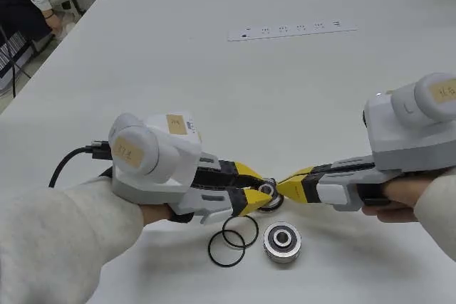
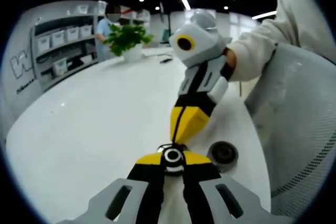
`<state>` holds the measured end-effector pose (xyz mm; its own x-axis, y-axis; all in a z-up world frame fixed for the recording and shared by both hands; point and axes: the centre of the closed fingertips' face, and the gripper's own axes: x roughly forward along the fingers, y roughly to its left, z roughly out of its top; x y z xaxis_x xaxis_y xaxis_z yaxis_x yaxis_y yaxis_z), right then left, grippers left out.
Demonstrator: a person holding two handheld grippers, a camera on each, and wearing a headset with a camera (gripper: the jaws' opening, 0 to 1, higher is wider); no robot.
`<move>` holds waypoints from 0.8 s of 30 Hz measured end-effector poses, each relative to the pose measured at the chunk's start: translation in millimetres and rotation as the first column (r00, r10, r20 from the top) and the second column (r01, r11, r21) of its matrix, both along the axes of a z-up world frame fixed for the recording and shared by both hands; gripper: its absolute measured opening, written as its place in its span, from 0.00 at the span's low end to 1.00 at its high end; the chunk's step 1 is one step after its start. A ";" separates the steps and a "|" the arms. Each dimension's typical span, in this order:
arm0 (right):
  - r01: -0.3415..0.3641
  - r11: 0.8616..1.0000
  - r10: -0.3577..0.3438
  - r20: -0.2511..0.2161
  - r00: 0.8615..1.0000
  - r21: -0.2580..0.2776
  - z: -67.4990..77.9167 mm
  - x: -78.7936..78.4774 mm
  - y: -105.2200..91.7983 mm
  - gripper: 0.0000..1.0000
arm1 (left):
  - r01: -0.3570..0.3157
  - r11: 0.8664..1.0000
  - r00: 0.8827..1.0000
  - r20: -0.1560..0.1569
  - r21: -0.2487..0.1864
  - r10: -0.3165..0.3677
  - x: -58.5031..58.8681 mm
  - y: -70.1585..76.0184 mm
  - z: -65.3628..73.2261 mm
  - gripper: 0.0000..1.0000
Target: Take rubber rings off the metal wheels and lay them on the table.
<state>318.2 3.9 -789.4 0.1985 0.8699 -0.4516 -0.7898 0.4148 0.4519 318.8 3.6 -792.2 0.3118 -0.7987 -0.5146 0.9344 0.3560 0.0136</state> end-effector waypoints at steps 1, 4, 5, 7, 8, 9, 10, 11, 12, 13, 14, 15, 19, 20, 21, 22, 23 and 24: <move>-0.001 1.000 0.001 -0.001 1.000 0.001 0.1 -0.2 0.2 0.00 | 0.000 1.000 1.000 0.000 0.000 0.000 0.0 0.0 0.1 0.14; -0.006 1.000 0.006 0.003 1.000 0.003 1.0 -0.7 0.9 0.00 | 0.001 1.000 1.000 0.001 0.000 -0.001 0.0 -0.4 0.3 0.14; -0.007 1.000 0.007 0.005 1.000 0.002 1.1 -0.8 1.0 0.00 | 0.001 1.000 1.000 0.001 0.000 -0.001 0.0 -0.4 0.3 0.14; -0.007 1.000 0.007 0.005 1.000 0.003 1.2 -0.5 1.0 0.00 | 0.001 1.000 1.000 0.002 0.000 -0.001 0.1 -0.6 0.4 0.14; -0.006 1.000 0.006 0.004 1.000 0.004 1.3 -0.4 0.9 0.00 | 0.001 1.000 1.000 0.002 0.000 -0.001 0.1 -0.7 0.4 0.14; -0.004 1.000 0.004 0.001 1.000 0.007 1.5 -0.3 0.9 0.00 | 0.001 1.000 1.000 0.002 0.000 -0.001 0.2 -0.7 0.4 0.14; -0.003 1.000 0.003 -0.002 1.000 0.014 2.2 -0.7 1.1 0.00 | 0.001 1.000 1.000 0.003 0.001 -0.001 0.2 -0.7 0.4 0.14; -0.005 1.000 0.005 -0.005 1.000 0.020 3.0 -1.3 1.6 0.00 | 0.002 1.000 1.000 0.005 0.002 -0.002 0.4 -0.8 0.4 0.14; -0.006 1.000 0.006 -0.004 1.000 0.024 3.9 -1.4 2.0 0.00 | 0.002 1.000 1.000 0.006 0.001 -0.002 0.5 -0.9 0.3 0.14; -0.007 0.999 0.007 -0.001 1.000 0.034 5.7 -1.5 2.9 0.00 | 0.002 1.000 1.000 0.007 0.001 -0.002 0.6 -1.0 0.3 0.14; -0.003 0.999 0.003 0.000 1.000 0.037 7.2 -0.4 3.2 0.00 | 0.002 1.000 1.000 0.008 0.001 -0.002 0.7 -1.1 0.3 0.14; -0.003 0.999 0.003 0.003 1.000 0.035 7.6 0.2 3.2 0.00 | 0.002 1.000 1.000 0.009 0.001 -0.002 0.7 -1.1 0.3 0.14; 0.011 0.999 -0.010 -0.014 1.000 0.039 5.2 0.5 1.5 0.00 | 0.000 1.000 1.000 0.012 0.004 0.000 0.6 -1.4 0.4 0.14; 0.014 0.999 -0.013 -0.016 1.000 0.039 4.7 0.6 1.1 0.00 | -0.002 1.000 1.000 0.017 0.009 0.002 0.3 -1.6 0.3 0.14; 0.017 0.999 -0.016 -0.017 1.000 0.036 4.1 0.8 0.7 0.00 | 0.004 1.000 0.999 0.032 0.020 -0.005 -0.1 -1.7 0.1 0.14; 0.019 0.999 -0.018 -0.015 1.000 0.032 3.7 1.1 0.0 0.00 | 0.018 0.999 0.998 0.053 0.036 -0.020 -0.4 -1.8 0.0 0.14; 0.020 0.999 -0.020 -0.016 1.000 0.031 3.6 1.3 -0.3 0.00 | 0.014 0.999 0.999 0.046 0.036 -0.015 -1.0 -2.5 0.3 0.14; 0.022 0.999 -0.022 -0.018 1.000 0.031 3.7 1.3 -0.6 0.00 | 0.014 0.999 0.999 0.045 0.039 -0.016 -0.5 -2.4 0.4 0.14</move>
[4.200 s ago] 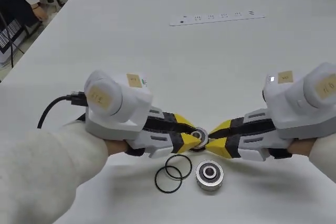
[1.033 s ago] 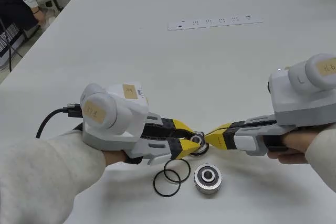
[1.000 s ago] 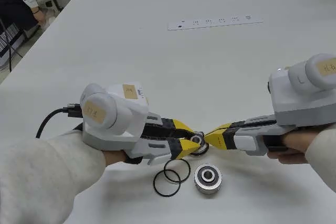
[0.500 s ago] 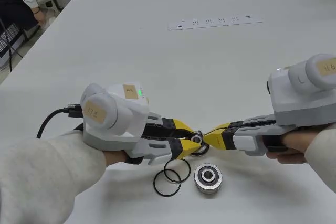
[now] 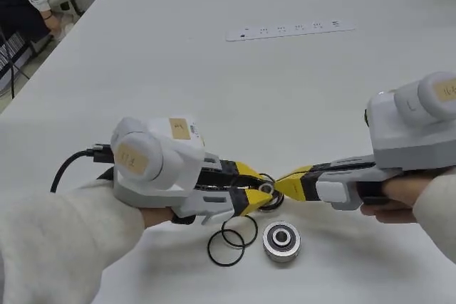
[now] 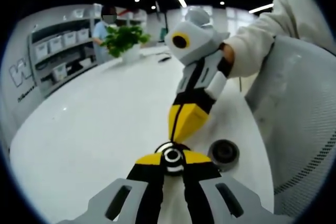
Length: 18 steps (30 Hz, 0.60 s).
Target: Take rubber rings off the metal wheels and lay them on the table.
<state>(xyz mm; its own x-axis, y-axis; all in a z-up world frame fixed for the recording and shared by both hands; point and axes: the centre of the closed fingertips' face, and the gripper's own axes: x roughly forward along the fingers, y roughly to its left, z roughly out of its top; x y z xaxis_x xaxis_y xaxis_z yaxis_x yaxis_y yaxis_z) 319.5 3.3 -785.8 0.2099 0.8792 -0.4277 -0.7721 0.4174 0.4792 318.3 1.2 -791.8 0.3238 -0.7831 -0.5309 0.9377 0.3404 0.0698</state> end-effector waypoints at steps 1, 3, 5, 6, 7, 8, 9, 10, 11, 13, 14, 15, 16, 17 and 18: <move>0.001 1.000 -0.001 0.001 1.000 0.000 0.2 0.2 -0.1 0.00 | 0.001 1.000 1.000 -0.001 0.003 -0.001 0.2 0.1 0.0 0.14; 0.002 1.000 -0.001 0.005 1.000 -0.002 0.7 0.2 -0.2 0.00 | 0.007 1.000 1.000 0.002 0.018 -0.007 0.0 1.0 -0.1 0.14; 0.001 1.000 -0.001 0.005 1.000 -0.002 1.0 0.0 -0.2 0.00 | 0.023 0.999 1.000 0.015 0.033 -0.023 -0.9 1.8 2.0 0.14; 0.002 1.000 -0.002 0.005 1.000 -0.002 1.3 0.0 -0.3 0.00 | 0.022 0.999 1.000 0.018 0.031 -0.023 -0.6 2.2 3.9 0.15; 0.002 1.000 -0.002 0.005 1.000 -0.002 1.4 0.1 -0.4 0.00 | 0.023 0.999 1.000 0.017 0.031 -0.024 -0.6 3.4 6.0 0.15; 0.003 1.000 -0.003 0.006 1.000 -0.002 1.5 0.3 -0.5 0.00 | 0.025 0.999 1.000 0.018 0.027 -0.025 -0.4 4.2 8.1 0.15; 0.004 1.000 -0.004 0.006 1.000 -0.002 1.7 0.5 -0.5 0.00 | 0.024 1.000 1.000 0.017 0.021 -0.024 -0.4 4.8 10.1 0.16; 0.005 1.000 -0.005 0.006 1.000 -0.001 2.3 0.6 -0.7 0.00 | 0.018 1.000 1.000 0.013 0.011 -0.018 -0.1 5.6 12.2 0.18; 0.006 1.000 -0.006 0.006 1.000 0.000 2.7 0.7 -0.9 0.00 | 0.014 1.000 1.000 0.003 -0.001 -0.014 -0.8 7.0 14.8 0.22; 0.011 1.000 -0.011 0.008 1.000 0.003 4.4 1.5 -1.7 0.00 | 0.003 1.000 1.000 0.003 -0.011 -0.003 -0.3 10.6 18.7 0.31; 0.015 1.000 -0.015 0.008 1.000 0.005 5.3 2.2 -2.3 0.00 | 0.001 1.000 1.000 0.004 -0.015 -0.001 -0.3 12.1 20.4 0.33; 0.018 1.000 -0.018 0.009 1.000 0.006 5.8 2.7 -2.8 0.00 | -0.004 1.000 1.000 -0.004 -0.027 0.004 -0.5 14.1 23.6 0.34; 0.020 1.000 -0.020 0.009 1.000 0.007 6.3 3.1 -3.1 0.00 | -0.007 0.999 1.000 -0.009 -0.034 0.007 -0.8 15.6 25.5 0.35; 0.022 1.000 -0.022 0.009 1.000 0.008 6.9 3.4 -3.5 0.00 | -0.010 0.999 1.000 -0.013 -0.044 0.009 -1.2 17.7 28.6 0.35; 0.023 1.000 -0.023 0.010 1.000 0.009 7.3 3.5 -3.6 0.00 | -0.012 0.999 1.000 -0.017 -0.049 0.011 -2.0 18.7 30.5 0.37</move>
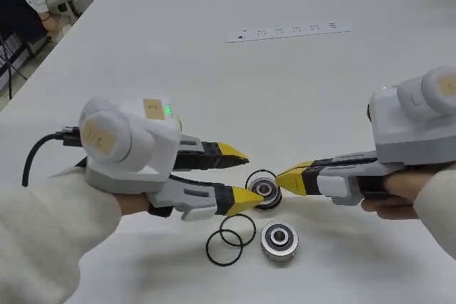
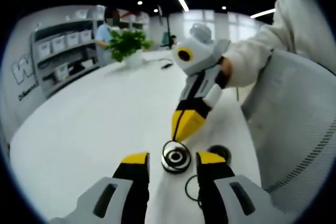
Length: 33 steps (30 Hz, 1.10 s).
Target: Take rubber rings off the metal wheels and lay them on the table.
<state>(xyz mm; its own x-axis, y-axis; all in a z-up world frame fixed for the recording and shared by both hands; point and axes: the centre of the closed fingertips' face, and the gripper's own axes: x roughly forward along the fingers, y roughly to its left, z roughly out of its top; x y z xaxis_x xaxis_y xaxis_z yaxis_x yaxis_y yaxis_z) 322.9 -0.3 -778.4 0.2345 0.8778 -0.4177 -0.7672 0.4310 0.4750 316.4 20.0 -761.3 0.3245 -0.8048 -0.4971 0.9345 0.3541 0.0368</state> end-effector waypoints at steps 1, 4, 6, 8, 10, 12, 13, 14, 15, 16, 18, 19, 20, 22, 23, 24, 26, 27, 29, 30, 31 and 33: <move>0.000 1.000 0.000 0.002 1.000 0.001 0.8 0.1 -0.1 0.00 | -0.005 1.000 1.000 -0.008 -0.002 0.005 -1.2 2.1 2.0 0.40; 0.002 1.000 -0.002 0.008 1.000 0.003 3.5 0.5 -0.8 0.00 | -0.010 1.000 1.000 -0.003 -0.001 0.010 -3.6 7.4 7.2 0.47; 0.004 1.000 -0.004 0.009 1.000 0.007 5.4 0.9 -1.3 0.00 | -0.015 1.000 1.000 -0.006 -0.009 0.015 -4.7 10.4 10.7 0.51; 0.008 1.000 -0.008 0.012 1.000 0.010 7.4 1.6 -2.0 0.00 | -0.027 0.999 1.000 -0.009 -0.025 0.027 -6.0 13.7 16.1 0.54; 0.010 1.000 -0.010 0.015 1.000 0.013 9.1 2.0 -2.3 0.00 | -0.043 0.999 0.999 0.000 -0.030 0.043 -6.4 18.1 20.5 0.56; 0.012 1.000 -0.013 0.014 1.000 0.017 10.4 2.0 -2.3 0.00 | -0.056 0.998 0.998 0.013 -0.030 0.057 -7.6 23.5 24.3 0.56; 0.013 1.000 -0.014 0.014 1.000 0.018 10.8 1.9 -2.3 0.00 | -0.060 0.998 0.998 0.015 -0.033 0.061 -8.3 25.3 26.0 0.57; 0.014 1.000 -0.014 0.014 1.000 0.019 11.4 1.9 -2.2 0.00 | -0.068 0.997 0.998 0.015 -0.037 0.069 -8.9 28.0 28.2 0.58; 0.014 1.000 -0.014 0.015 1.000 0.019 11.9 1.7 -2.2 0.00 | -0.074 0.997 0.997 0.019 -0.038 0.074 -9.0 29.7 29.6 0.59; 0.013 1.000 -0.013 0.016 1.000 0.020 12.6 1.4 -2.0 0.00 | -0.080 0.996 0.996 0.023 -0.040 0.081 -9.4 31.8 31.6 0.60; 0.013 1.000 -0.013 0.016 1.000 0.023 14.3 1.0 -1.5 0.00 | -0.089 0.995 0.996 0.029 -0.047 0.090 -9.7 34.0 35.1 0.63; 0.012 1.000 -0.013 0.016 1.000 0.024 15.0 0.9 -1.3 0.00 | -0.095 0.994 0.995 0.028 -0.054 0.097 -9.9 34.8 37.3 0.65; 0.011 1.000 -0.012 0.017 1.000 0.026 16.1 0.6 -1.0 0.00 | -0.099 0.994 0.995 0.027 -0.055 0.101 -10.2 35.5 38.2 0.67; 0.011 1.000 -0.011 0.018 1.000 0.028 17.7 0.5 -0.6 0.00 | -0.104 0.993 0.994 0.027 -0.054 0.106 -12.2 37.1 39.7 0.71; 0.010 1.000 -0.010 0.019 1.000 0.029 18.6 0.3 -0.5 0.00 | -0.104 0.993 0.994 0.032 -0.053 0.106 -13.9 38.1 40.7 0.72; 0.009 0.999 -0.010 0.020 1.000 0.031 19.7 0.0 -0.2 0.00 | -0.103 0.993 0.994 0.035 -0.053 0.105 -15.4 38.8 41.3 0.74; 0.007 0.999 -0.008 0.019 1.000 0.034 21.7 -0.7 0.4 0.00 | -0.102 0.993 0.994 0.022 -0.061 0.103 -19.8 40.3 41.9 0.76; 0.006 0.999 -0.006 0.019 1.000 0.036 22.6 -0.9 0.8 0.00 | -0.102 0.993 0.994 0.018 -0.062 0.104 -21.7 41.2 41.7 0.78; 0.004 0.999 -0.005 0.018 1.000 0.037 24.4 -1.4 1.6 0.00 | -0.107 0.992 0.994 0.007 -0.061 0.108 -26.3 44.9 40.0 0.85; 0.005 0.999 -0.005 0.016 1.000 0.036 24.9 -1.6 1.9 0.00 | -0.112 0.992 0.994 0.006 -0.061 0.112 -27.8 46.9 39.5 0.88; 0.003 0.999 -0.004 0.015 1.000 0.036 25.6 -2.0 2.3 0.00 | -0.117 0.991 0.993 0.005 -0.061 0.118 -29.7 50.2 39.1 0.89; -0.002 0.999 0.002 0.013 1.000 0.038 26.7 -3.3 3.4 0.00 | -0.126 0.990 0.992 -0.004 -0.065 0.126 -33.7 55.3 38.9 0.88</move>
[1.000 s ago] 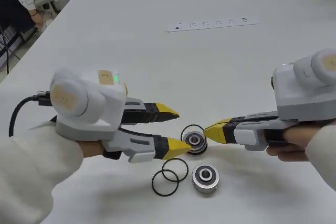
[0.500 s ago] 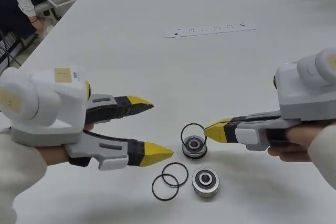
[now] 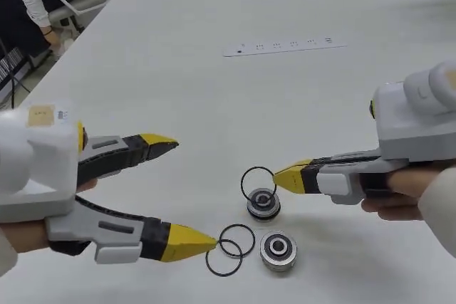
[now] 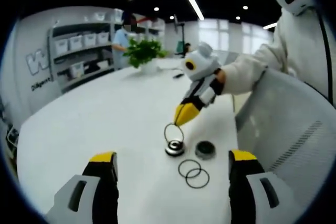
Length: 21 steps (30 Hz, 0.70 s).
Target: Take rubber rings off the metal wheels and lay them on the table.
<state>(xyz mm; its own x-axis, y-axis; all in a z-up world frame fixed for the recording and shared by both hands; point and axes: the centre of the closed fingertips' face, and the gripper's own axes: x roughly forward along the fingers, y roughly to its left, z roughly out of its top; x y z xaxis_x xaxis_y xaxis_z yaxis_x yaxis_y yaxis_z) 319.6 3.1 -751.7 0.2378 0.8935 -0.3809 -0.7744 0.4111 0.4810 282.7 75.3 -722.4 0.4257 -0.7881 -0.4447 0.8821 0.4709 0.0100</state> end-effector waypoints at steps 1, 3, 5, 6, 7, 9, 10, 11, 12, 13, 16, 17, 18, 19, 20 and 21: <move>-0.002 1.000 0.002 -0.002 1.000 0.001 0.4 -0.5 0.5 0.00 | -0.004 1.000 1.000 -0.004 -0.004 0.004 -1.7 1.8 0.0 0.88; -0.008 1.000 0.008 -0.001 1.000 0.002 1.7 -1.8 2.0 0.00 | -0.014 1.000 1.000 -0.011 -0.010 0.014 -5.2 5.7 -0.4 0.89; -0.015 1.000 0.015 -0.001 1.000 0.001 2.4 -2.9 3.4 0.00 | -0.020 1.000 1.000 -0.015 -0.010 0.020 -8.0 8.7 -1.8 0.91; -0.017 1.000 0.017 -0.001 1.000 0.001 2.4 -3.2 4.0 0.00 | -0.028 1.000 0.999 -0.018 -0.006 0.028 -9.5 11.2 -3.0 0.92; -0.019 1.000 0.019 -0.002 1.000 -0.002 2.0 -3.5 4.4 0.00 | -0.033 0.999 0.999 -0.017 -0.004 0.033 -10.5 12.9 -3.3 0.93; -0.026 1.000 0.026 -0.007 1.000 -0.003 1.9 -5.2 5.8 0.00 | -0.037 0.999 0.999 -0.019 -0.009 0.037 -14.6 17.2 -3.0 0.92; -0.028 1.000 0.028 -0.009 1.000 -0.002 2.2 -5.9 6.5 0.00 | -0.047 0.999 0.999 -0.025 -0.018 0.046 -16.5 19.9 -3.2 0.92; -0.032 0.999 0.032 -0.011 0.999 -0.001 2.9 -7.0 7.7 0.00 | -0.053 0.998 0.998 -0.030 -0.023 0.053 -17.6 21.7 -4.0 0.92; -0.036 0.999 0.036 -0.012 0.999 0.000 3.8 -8.1 8.9 0.00 | -0.063 0.998 0.997 -0.036 -0.026 0.062 -19.3 24.3 -5.6 0.92; -0.041 0.999 0.041 -0.011 0.999 0.002 4.7 -9.1 10.2 0.00 | -0.067 0.997 0.997 -0.039 -0.027 0.066 -20.1 25.8 -6.6 0.93; -0.058 0.998 0.058 -0.015 0.998 0.004 6.8 -13.0 15.1 0.00 | -0.078 0.997 0.996 -0.044 -0.025 0.076 -21.6 28.6 -8.9 0.93; -0.061 0.998 0.061 -0.018 0.998 0.005 7.0 -14.2 16.3 0.00 | -0.080 0.996 0.996 -0.046 -0.028 0.078 -21.7 28.7 -9.0 0.93; -0.072 0.997 0.072 -0.028 0.997 0.006 7.2 -17.5 18.2 0.00 | -0.081 0.996 0.995 -0.053 -0.034 0.079 -22.0 28.3 -9.7 0.92; -0.082 0.997 0.082 -0.032 0.996 0.007 7.5 -20.1 19.5 0.00 | -0.080 0.996 0.995 -0.059 -0.035 0.078 -22.6 28.4 -11.3 0.92; -0.091 0.996 0.092 -0.035 0.995 0.006 7.8 -22.7 21.1 0.00 | -0.080 0.996 0.995 -0.063 -0.035 0.077 -23.0 28.5 -12.6 0.92; -0.094 0.996 0.095 -0.037 0.995 0.005 8.0 -23.8 22.2 0.00 | -0.078 0.996 0.995 -0.069 -0.032 0.076 -24.0 28.7 -14.9 0.92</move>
<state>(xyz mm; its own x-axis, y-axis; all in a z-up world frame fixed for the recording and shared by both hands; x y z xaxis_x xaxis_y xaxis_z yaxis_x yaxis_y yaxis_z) 295.8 25.3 -743.7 0.1381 0.9126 -0.3847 -0.7914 0.3353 0.5111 258.7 104.0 -737.3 0.4557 -0.7695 -0.4475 0.8412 0.5367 -0.0663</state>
